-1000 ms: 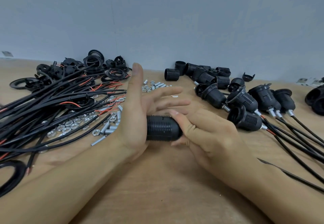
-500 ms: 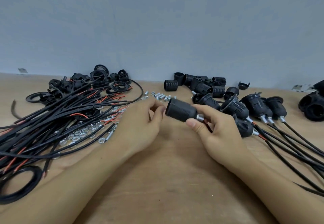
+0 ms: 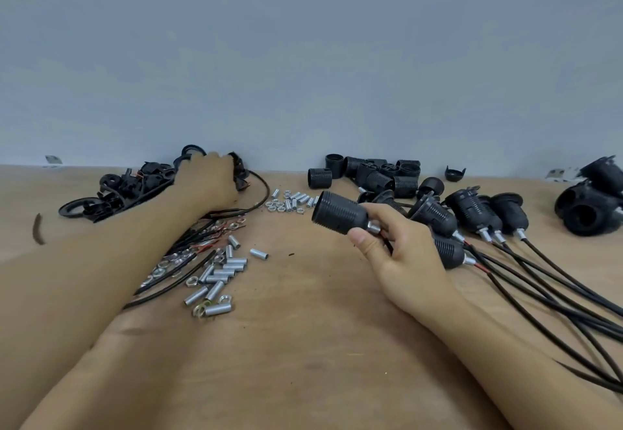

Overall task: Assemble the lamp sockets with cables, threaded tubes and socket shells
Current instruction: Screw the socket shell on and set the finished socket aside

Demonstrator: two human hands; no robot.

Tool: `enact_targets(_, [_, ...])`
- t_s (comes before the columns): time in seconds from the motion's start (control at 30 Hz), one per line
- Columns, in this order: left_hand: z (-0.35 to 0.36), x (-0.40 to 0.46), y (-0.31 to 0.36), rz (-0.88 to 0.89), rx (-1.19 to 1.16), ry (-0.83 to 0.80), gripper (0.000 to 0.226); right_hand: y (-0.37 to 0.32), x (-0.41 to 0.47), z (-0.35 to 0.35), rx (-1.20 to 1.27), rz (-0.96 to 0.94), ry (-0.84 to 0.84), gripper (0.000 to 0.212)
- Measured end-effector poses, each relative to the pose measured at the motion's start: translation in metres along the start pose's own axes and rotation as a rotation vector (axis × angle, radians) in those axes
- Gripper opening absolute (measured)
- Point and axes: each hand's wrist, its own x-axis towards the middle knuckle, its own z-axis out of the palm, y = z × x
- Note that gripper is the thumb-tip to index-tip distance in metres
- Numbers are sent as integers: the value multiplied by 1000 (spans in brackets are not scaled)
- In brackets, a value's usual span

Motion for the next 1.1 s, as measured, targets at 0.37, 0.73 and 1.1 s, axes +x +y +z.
enact_targets(0.37, [-8, -29, 15, -45, -568, 367, 21, 4, 3, 1, 89, 38, 41, 24])
enact_targets(0.73, [-26, -146, 84, 45, -1614, 200, 23, 4, 4, 2, 173, 14, 112, 18])
enact_targets(1.1, [-20, -134, 77, -300, -2338, -318, 9, -6, -2, 3, 49, -124, 0, 27])
